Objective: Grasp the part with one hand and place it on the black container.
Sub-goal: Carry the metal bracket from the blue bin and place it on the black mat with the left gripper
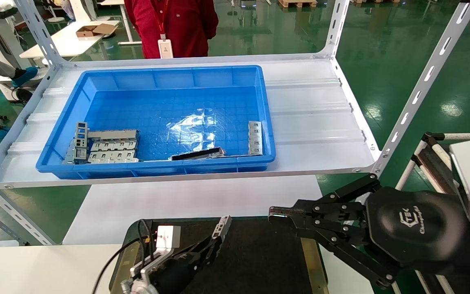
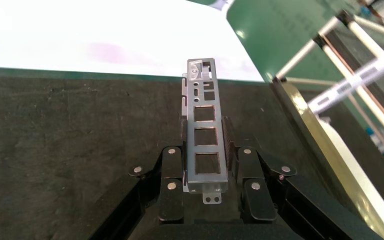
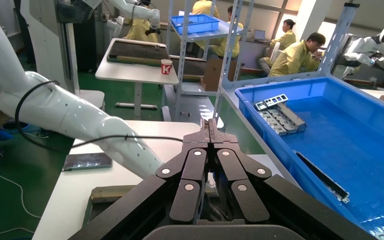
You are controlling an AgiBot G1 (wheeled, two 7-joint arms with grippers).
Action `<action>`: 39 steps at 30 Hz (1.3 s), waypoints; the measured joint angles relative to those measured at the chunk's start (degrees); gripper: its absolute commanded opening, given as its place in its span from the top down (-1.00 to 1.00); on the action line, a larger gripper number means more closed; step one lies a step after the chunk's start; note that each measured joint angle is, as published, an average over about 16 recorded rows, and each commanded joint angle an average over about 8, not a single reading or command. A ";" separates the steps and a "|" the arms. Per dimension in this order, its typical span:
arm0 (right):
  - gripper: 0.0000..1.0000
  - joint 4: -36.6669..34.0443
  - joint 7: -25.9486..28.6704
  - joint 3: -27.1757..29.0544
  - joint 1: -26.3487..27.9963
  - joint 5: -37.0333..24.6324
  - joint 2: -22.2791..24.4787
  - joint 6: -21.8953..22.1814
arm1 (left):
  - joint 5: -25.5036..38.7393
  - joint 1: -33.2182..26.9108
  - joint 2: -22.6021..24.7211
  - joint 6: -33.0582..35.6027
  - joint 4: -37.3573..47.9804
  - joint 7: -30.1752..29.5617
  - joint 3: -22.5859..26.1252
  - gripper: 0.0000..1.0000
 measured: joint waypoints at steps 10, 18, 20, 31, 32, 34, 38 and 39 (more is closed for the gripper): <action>1.00 0.00 0.00 -0.01 0.00 0.01 0.00 0.00 | 4.12 -1.20 6.25 -8.95 5.36 -6.27 1.95 1.00; 1.00 0.00 -0.01 -0.01 0.00 0.01 0.01 0.01 | 4.68 -2.34 8.32 -13.66 8.27 -9.29 4.74 1.00; 1.00 0.00 -0.01 -0.02 0.00 0.01 0.01 0.01 | 4.43 -2.66 8.48 -14.62 8.86 -9.95 5.73 1.00; 1.00 0.00 -0.01 -0.02 0.01 0.02 0.01 0.01 | 1.45 -4.19 8.64 -19.32 12.08 -12.53 11.68 1.00; 1.00 0.00 -0.01 -0.02 0.01 0.02 0.01 0.01 | 1.10 -4.31 8.64 -19.71 12.36 -12.65 12.19 1.00; 1.00 0.00 -0.01 -0.03 0.01 0.02 0.01 0.01 | 0.34 -4.53 8.63 -20.49 12.89 -12.83 13.21 1.00; 1.00 0.00 -0.01 -0.03 0.01 0.02 0.01 0.01 | -1.32 -4.99 8.62 -21.94 13.82 -12.94 15.15 1.00; 1.00 0.00 -0.01 -0.03 0.01 0.02 0.01 0.01 | -1.76 -5.10 8.62 -22.28 14.02 -12.92 15.63 1.00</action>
